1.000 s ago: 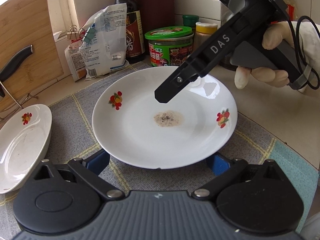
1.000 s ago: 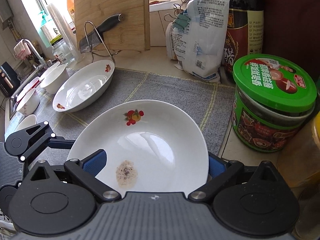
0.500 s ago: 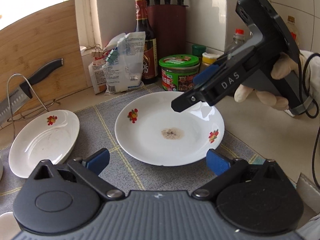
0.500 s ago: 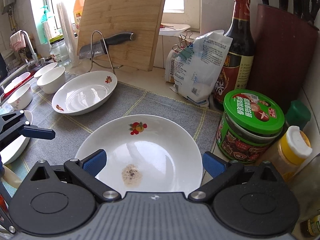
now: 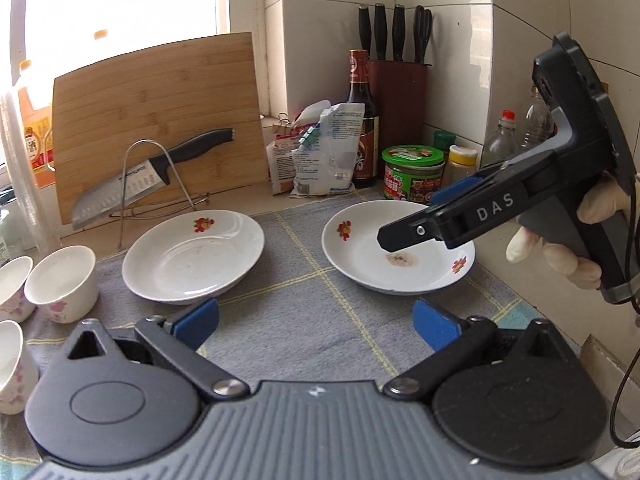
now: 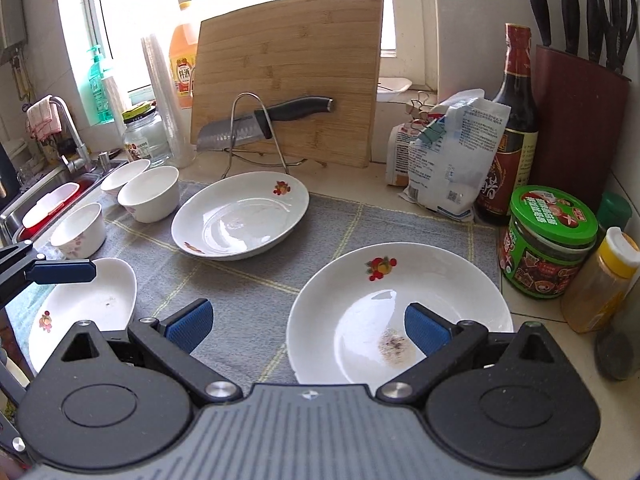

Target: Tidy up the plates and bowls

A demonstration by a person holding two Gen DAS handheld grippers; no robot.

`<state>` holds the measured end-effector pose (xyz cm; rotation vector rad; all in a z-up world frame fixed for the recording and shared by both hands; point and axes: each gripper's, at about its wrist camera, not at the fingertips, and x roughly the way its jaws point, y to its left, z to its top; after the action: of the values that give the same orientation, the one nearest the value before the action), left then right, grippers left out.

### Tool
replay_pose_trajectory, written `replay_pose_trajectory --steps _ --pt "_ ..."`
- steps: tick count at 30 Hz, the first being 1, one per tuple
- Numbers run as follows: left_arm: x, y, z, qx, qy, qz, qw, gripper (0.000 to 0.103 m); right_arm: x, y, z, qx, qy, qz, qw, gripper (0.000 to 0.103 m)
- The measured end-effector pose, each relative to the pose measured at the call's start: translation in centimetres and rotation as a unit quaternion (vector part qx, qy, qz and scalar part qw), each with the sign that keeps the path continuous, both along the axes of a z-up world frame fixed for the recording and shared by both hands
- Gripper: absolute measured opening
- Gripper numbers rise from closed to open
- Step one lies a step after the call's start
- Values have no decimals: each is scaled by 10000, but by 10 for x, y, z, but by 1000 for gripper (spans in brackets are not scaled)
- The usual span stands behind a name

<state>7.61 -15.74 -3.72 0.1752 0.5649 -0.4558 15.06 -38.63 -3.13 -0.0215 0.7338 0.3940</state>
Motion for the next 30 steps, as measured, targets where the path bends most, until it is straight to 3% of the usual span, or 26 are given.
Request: replay_pose_trajectory --steps 8,16,30 --pt "-21 53 -5 -110 154 213 9996 102 -31 57 -5 -174 51 23 9998 103" --pt "-37 92 -11 -176 229 78 9996 102 -48 106 -13 -263 213 -14 9994 103" --pt "-58 140 -15 -93 289 65 9995 102 -55 159 -17 -274 374 132 9988 103"
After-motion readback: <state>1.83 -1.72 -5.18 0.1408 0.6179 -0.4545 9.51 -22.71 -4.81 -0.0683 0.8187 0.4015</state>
